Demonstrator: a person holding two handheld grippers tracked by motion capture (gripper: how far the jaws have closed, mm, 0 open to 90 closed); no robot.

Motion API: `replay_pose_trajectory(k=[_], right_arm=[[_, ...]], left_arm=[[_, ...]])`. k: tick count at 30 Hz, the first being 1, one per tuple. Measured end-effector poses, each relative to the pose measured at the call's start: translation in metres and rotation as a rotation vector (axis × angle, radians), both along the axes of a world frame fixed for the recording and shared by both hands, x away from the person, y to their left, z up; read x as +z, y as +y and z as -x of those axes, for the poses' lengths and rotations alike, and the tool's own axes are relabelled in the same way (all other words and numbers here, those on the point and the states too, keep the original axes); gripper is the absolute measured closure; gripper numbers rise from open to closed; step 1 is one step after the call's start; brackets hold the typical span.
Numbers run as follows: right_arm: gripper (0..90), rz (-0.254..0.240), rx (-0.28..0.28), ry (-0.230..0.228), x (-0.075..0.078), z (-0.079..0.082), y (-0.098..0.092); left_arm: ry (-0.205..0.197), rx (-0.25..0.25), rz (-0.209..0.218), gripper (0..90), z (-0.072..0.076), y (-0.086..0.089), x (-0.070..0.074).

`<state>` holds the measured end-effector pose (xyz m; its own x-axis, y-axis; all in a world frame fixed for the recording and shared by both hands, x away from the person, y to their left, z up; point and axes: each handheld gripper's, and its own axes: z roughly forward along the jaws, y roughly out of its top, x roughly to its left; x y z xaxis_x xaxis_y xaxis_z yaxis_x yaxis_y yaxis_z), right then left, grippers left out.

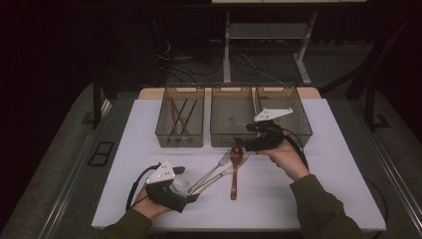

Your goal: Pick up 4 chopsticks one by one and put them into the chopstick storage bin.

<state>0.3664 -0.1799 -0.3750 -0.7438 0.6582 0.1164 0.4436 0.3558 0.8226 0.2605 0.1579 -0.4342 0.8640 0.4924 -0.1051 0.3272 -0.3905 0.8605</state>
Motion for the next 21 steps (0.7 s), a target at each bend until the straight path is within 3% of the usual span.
replay_pose_trajectory(k=[7, 15, 21], right_arm=[[20.4, -0.013, -0.01, 0.001, -0.015, 0.022, -0.023], [17.9, 0.001, -0.029, -0.036, -0.03, 0.051, -0.042], [17.9, -0.007, -0.037, -0.032, -0.045, 0.072, -0.061]], left_arm=[[0.004, 0.01, -0.004, 0.0, -0.002, 0.001, -0.001], [0.0, 0.009, -0.008, 0.0, -0.001, 0.0, 0.0], [-0.006, 0.005, -0.01, 0.0, 0.001, 0.001, 0.001]])
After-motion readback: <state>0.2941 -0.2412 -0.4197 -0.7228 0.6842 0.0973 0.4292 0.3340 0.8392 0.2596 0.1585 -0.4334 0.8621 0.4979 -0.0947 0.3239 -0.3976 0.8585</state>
